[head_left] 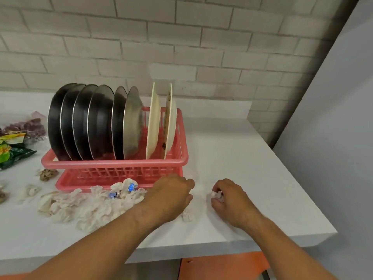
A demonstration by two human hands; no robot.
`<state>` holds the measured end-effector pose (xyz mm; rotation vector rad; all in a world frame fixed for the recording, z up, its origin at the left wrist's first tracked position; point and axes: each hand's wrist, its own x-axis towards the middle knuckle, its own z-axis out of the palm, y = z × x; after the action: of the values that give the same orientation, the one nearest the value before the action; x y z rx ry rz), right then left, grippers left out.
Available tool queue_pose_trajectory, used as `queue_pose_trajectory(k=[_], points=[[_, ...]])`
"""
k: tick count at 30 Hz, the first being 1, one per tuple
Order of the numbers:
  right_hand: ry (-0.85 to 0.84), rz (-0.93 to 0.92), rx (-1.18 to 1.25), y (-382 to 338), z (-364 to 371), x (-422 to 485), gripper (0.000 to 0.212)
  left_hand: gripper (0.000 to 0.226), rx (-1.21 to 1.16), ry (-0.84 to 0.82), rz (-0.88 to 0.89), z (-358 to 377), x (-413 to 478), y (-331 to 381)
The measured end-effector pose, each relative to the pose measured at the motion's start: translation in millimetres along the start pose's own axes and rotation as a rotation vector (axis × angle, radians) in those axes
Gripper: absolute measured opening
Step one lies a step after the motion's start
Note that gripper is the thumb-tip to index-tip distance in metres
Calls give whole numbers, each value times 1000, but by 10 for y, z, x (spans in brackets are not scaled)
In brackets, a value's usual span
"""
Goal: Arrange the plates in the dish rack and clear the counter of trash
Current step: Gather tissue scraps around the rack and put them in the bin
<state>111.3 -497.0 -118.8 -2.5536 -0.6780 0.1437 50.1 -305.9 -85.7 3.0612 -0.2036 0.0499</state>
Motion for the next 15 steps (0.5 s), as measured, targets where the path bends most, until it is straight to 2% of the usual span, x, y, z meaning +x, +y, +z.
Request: queue_pose_trajectory(k=[3, 7, 9, 12, 15], points=[[30, 28, 124, 33, -119, -111, 4, 26, 322, -132, 51, 133, 165, 100], [-27, 34, 212, 50, -122, -276, 18, 26, 445, -216, 69, 211, 354, 169], [-36, 13, 206, 63, -97, -319, 26, 31, 392, -186, 109, 223, 420, 148], [-22, -11, 175, 29, -64, -339, 17, 45, 215, -125, 177, 177, 405, 75], [-6, -5, 151, -93, 22, -329, 15, 44, -18, -20, 157, 51, 308, -45]])
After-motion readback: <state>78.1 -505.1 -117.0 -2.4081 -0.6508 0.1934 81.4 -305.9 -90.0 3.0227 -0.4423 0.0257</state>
